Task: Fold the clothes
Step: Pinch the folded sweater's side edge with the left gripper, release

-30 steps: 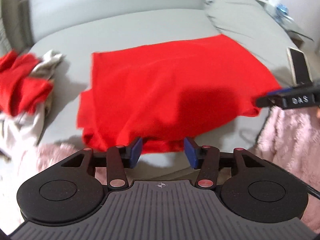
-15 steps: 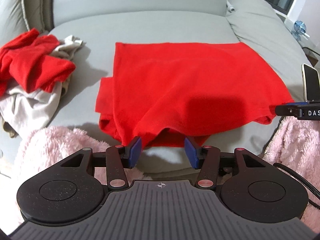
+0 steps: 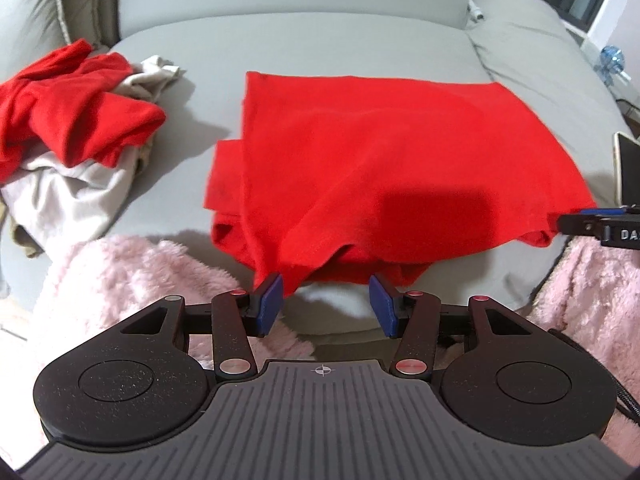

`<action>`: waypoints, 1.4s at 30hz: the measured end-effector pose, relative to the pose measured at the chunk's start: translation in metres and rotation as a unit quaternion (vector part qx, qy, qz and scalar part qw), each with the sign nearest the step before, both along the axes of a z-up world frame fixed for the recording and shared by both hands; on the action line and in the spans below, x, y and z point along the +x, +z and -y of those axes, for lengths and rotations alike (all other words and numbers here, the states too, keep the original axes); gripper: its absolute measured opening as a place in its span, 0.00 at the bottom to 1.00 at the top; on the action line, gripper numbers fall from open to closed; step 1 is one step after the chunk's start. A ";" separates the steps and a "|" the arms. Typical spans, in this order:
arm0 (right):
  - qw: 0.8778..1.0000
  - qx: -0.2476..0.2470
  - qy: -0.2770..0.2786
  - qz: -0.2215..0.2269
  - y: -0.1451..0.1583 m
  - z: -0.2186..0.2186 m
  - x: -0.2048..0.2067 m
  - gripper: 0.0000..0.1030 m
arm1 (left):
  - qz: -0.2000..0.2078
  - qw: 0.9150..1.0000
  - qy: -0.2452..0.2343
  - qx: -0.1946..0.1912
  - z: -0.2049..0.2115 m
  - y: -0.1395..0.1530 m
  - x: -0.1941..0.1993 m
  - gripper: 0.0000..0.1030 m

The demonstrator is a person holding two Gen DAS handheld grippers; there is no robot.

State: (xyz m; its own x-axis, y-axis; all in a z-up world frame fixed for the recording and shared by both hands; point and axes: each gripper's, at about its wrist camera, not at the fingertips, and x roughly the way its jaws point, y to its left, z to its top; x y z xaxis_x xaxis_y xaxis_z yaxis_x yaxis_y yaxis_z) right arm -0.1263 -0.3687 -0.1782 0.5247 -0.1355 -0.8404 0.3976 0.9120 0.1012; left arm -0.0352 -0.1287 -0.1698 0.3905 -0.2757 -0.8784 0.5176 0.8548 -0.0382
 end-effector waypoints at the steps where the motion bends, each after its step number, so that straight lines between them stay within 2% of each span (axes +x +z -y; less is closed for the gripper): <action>1: 1.000 0.001 -0.001 0.000 0.000 0.000 0.000 0.38 | 0.000 1.000 0.011 -0.002 -0.005 0.002 0.002 0.52; 4: 1.000 0.002 -0.003 0.000 -0.001 0.001 0.000 0.38 | 0.008 0.997 0.065 0.031 -0.023 0.006 0.012 0.53; 5: 1.000 0.003 -0.003 0.000 -0.001 0.002 0.000 0.38 | 0.006 0.997 0.073 0.036 -0.026 0.006 0.015 0.50; 7: 1.000 0.004 -0.005 -0.001 -0.001 0.002 0.000 0.37 | -0.019 0.995 0.093 0.002 -0.040 0.005 0.028 0.50; 10: 1.000 0.006 -0.007 -0.001 -0.002 0.003 0.000 0.37 | -0.015 0.997 0.079 -0.006 -0.036 0.001 0.034 0.51; 13: 1.000 0.007 -0.009 -0.001 -0.002 0.004 0.000 0.37 | -0.040 0.998 0.052 -0.007 -0.022 -0.012 0.046 0.49; 17: 1.000 0.010 -0.011 -0.001 -0.003 0.006 0.000 0.37 | -0.070 0.994 0.083 -0.026 -0.018 -0.022 0.064 0.44; 21: 1.000 0.013 -0.014 -0.003 -0.004 0.007 0.001 0.37 | -0.082 0.993 0.083 -0.031 -0.017 -0.027 0.067 0.40; 25: 1.000 0.010 -0.011 -0.006 -0.004 0.005 0.003 0.37 | -0.090 0.992 0.081 -0.034 -0.016 -0.032 0.068 0.32; 28: 1.000 0.005 -0.006 -0.009 -0.004 0.003 0.004 0.38 | -0.102 0.991 0.079 -0.035 -0.016 -0.036 0.069 0.14; 31: 1.000 0.002 -0.006 -0.008 -0.003 0.003 0.003 0.38 | -0.111 0.991 0.071 -0.035 -0.012 -0.040 0.070 0.12; 32: 1.000 0.002 -0.006 -0.008 -0.003 0.003 0.002 0.38 | -0.110 0.991 0.070 -0.034 -0.012 -0.040 0.071 0.08; 34: 1.000 0.001 -0.007 -0.008 -0.003 0.003 0.002 0.38 | -0.096 0.993 0.059 -0.035 -0.008 -0.037 0.070 0.02; 37: 1.000 0.000 -0.009 -0.006 -0.002 0.003 0.000 0.38 | -0.027 0.999 0.033 -0.028 -0.003 -0.017 0.064 0.01; 40: 1.000 -0.001 -0.009 -0.006 -0.002 0.002 0.001 0.38 | 0.044 0.999 0.001 -0.014 0.002 0.008 0.059 0.01; 42: 1.000 -0.001 -0.009 -0.007 -0.002 0.001 0.002 0.38 | 0.047 0.999 -0.003 0.006 0.002 0.008 0.064 0.01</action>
